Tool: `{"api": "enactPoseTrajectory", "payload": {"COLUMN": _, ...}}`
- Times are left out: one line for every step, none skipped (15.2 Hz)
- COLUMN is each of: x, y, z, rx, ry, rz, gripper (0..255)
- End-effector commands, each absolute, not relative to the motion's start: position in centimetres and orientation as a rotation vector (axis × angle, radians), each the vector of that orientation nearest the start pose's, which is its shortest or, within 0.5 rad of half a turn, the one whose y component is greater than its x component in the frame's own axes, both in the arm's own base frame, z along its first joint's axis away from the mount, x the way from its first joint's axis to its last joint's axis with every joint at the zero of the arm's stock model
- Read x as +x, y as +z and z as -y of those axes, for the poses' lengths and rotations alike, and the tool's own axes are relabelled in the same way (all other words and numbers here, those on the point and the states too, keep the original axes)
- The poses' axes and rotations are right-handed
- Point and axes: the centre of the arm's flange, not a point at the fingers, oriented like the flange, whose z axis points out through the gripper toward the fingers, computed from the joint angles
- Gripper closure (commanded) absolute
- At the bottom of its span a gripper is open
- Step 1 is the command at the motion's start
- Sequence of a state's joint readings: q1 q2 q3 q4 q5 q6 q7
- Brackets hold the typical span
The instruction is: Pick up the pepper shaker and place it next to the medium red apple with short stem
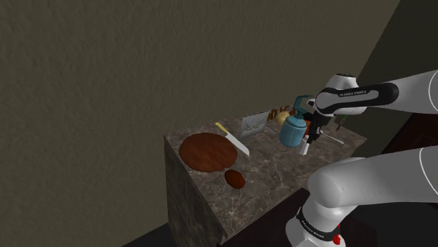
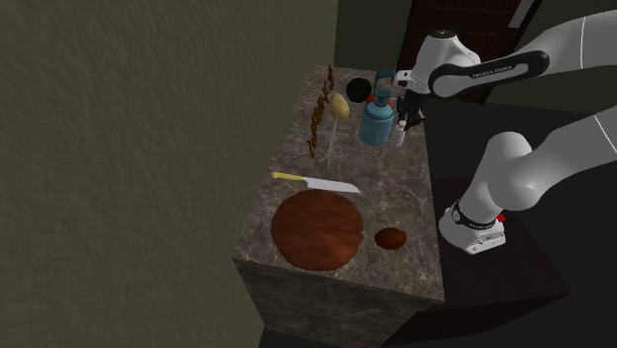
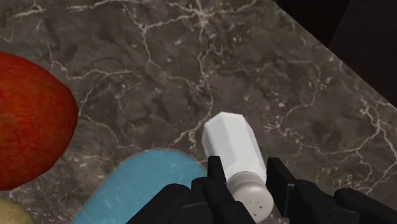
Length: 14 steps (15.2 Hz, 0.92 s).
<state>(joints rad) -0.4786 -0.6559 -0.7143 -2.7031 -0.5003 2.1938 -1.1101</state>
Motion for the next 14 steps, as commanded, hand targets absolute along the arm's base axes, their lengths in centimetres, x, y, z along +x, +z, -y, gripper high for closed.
{"api": "enactPoseTrajectory", "payload": {"x": 13.81, "y": 37.51, "z": 34.27, "rx": -3.171, "ry": -0.055, "rz": 0.489, "gripper": 255}}
{"api": "enactPoseTrajectory", "payload": {"x": 13.81, "y": 37.51, "z": 34.26, "rx": -3.171, "ry": -0.055, "rz": 0.489, "gripper": 255}}
{"api": "enactPoseTrajectory", "payload": {"x": 13.81, "y": 37.51, "z": 34.26, "rx": -3.171, "ry": -0.055, "rz": 0.489, "gripper": 255}}
{"api": "enactPoseTrajectory", "payload": {"x": 13.81, "y": 37.51, "z": 34.26, "rx": -3.171, "ry": -0.055, "rz": 0.489, "gripper": 255}}
{"api": "enactPoseTrajectory", "payload": {"x": 13.81, "y": 37.51, "z": 34.26, "rx": -3.171, "ry": -0.055, "rz": 0.489, "gripper": 255}}
{"api": "enactPoseTrajectory", "payload": {"x": 13.81, "y": 37.51, "z": 34.27, "rx": -3.171, "ry": -0.055, "rz": 0.489, "gripper": 255}}
{"api": "enactPoseTrajectory", "payload": {"x": 13.81, "y": 37.51, "z": 34.27, "rx": -3.171, "ry": -0.055, "rz": 0.489, "gripper": 255}}
{"api": "enactPoseTrajectory", "payload": {"x": 13.81, "y": 37.51, "z": 34.27, "rx": -3.171, "ry": -0.055, "rz": 0.489, "gripper": 255}}
{"api": "enactPoseTrajectory", "payload": {"x": 13.81, "y": 37.51, "z": 34.26, "rx": -3.171, "ry": -0.055, "rz": 0.489, "gripper": 0}}
{"api": "enactPoseTrajectory", "payload": {"x": 13.81, "y": 37.51, "z": 34.26, "rx": -3.171, "ry": -0.055, "rz": 0.489, "gripper": 0}}
{"api": "enactPoseTrajectory", "payload": {"x": 13.81, "y": 37.51, "z": 34.26, "rx": -3.171, "ry": -0.055, "rz": 0.489, "gripper": 0}}
{"api": "enactPoseTrajectory", "payload": {"x": 13.81, "y": 37.51, "z": 34.26, "rx": -3.171, "ry": -0.055, "rz": 0.489, "gripper": 0}}
{"api": "enactPoseTrajectory", "payload": {"x": 13.81, "y": 37.51, "z": 34.26, "rx": -3.171, "ry": -0.055, "rz": 0.489, "gripper": 0}}
{"api": "enactPoseTrajectory", "payload": {"x": 13.81, "y": 37.51, "z": 34.26, "rx": -3.171, "ry": -0.055, "rz": 0.489, "gripper": 0}}
